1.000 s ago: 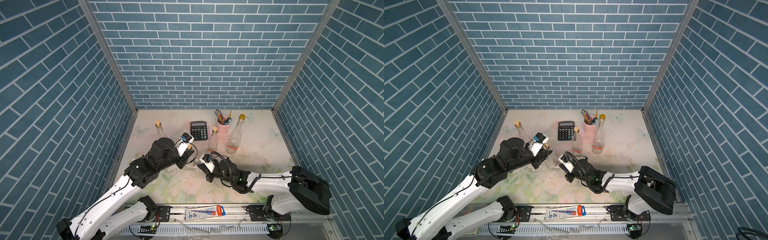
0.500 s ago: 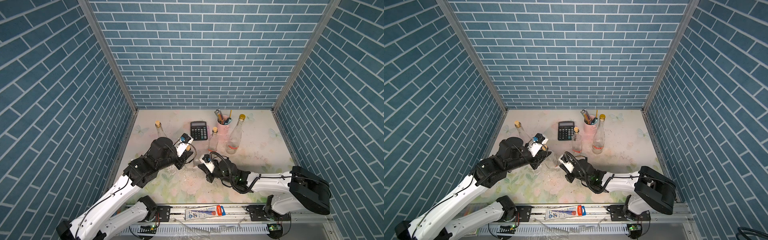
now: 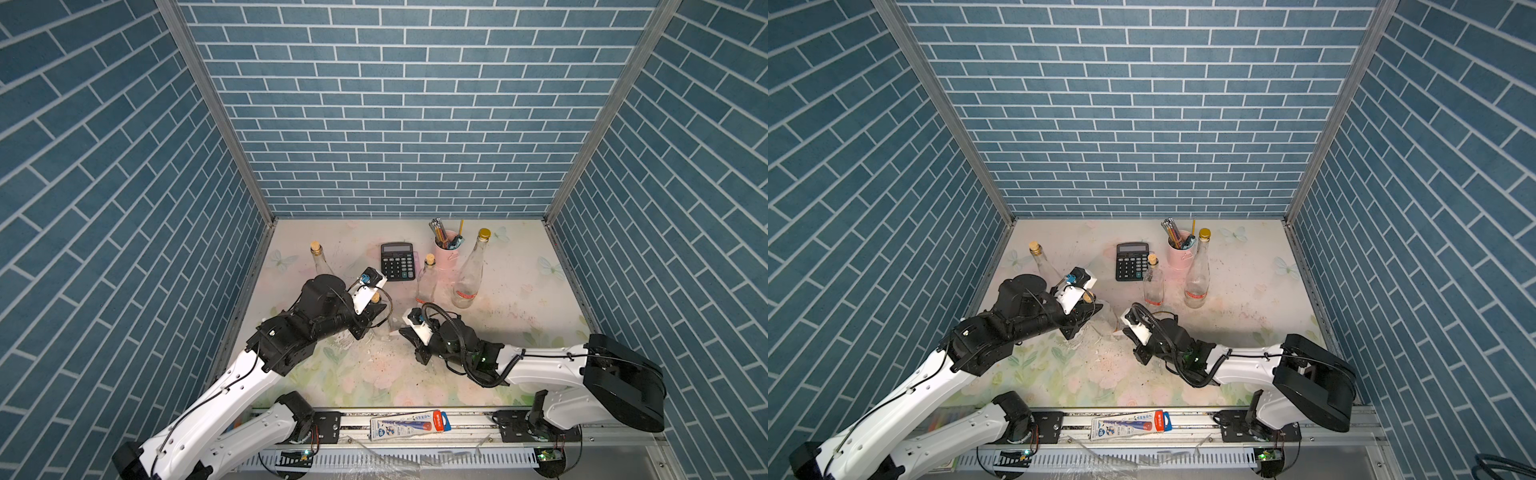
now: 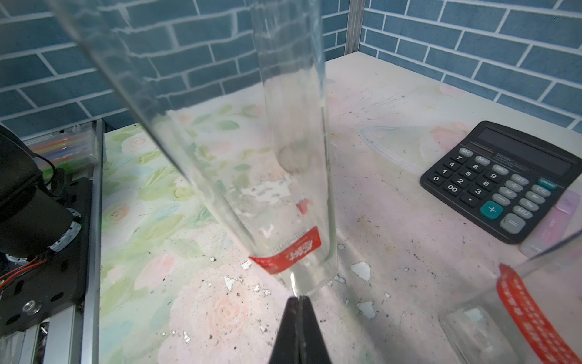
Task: Remove the label from the bottle
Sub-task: Tear open the label from the bottle, then place the bottle at the center of the board.
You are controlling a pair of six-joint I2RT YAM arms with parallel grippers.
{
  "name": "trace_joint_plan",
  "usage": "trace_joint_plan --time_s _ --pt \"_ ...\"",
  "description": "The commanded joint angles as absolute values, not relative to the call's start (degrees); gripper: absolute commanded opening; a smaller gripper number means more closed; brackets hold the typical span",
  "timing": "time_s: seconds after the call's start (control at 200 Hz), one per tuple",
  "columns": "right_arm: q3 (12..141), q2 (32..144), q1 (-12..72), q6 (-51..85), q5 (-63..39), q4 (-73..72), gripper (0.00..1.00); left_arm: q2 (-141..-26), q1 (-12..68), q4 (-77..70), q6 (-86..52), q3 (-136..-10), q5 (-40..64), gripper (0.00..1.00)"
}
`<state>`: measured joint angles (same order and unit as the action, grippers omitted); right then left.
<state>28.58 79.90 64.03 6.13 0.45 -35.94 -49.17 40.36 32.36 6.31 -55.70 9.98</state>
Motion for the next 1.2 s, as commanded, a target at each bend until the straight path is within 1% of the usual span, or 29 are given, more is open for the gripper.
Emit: trace_joint_plan --time_s 0.0,0.41,0.77,0.855,0.925,1.105,1.195 --pt "27.3 78.3 62.6 5.5 3.6 -33.7 0.0 -47.8 39.8 32.6 7.8 -57.7 9.1 0.0" --pt "26.7 76.4 61.1 4.6 3.4 -31.5 0.0 -47.9 39.8 32.8 7.9 -57.9 9.7 0.0" --pt "27.6 76.7 60.4 3.4 3.1 -30.6 0.0 -47.1 39.9 33.6 8.8 -57.9 14.3 0.0" --pt "27.9 76.9 60.2 3.3 2.4 -30.6 0.0 -46.7 39.8 33.7 8.9 -58.0 14.1 0.0" --pt "28.4 77.7 60.2 2.9 1.3 -30.8 0.0 -46.1 39.8 34.4 8.7 -58.7 11.7 0.0" --pt "31.7 81.9 60.3 2.2 -1.3 -31.7 0.0 -44.3 39.8 38.8 7.7 -61.3 1.1 0.0" --pt "32.8 83.6 60.2 2.9 -2.4 -33.0 0.0 -43.0 39.7 36.8 6.4 -60.1 -2.5 0.0"
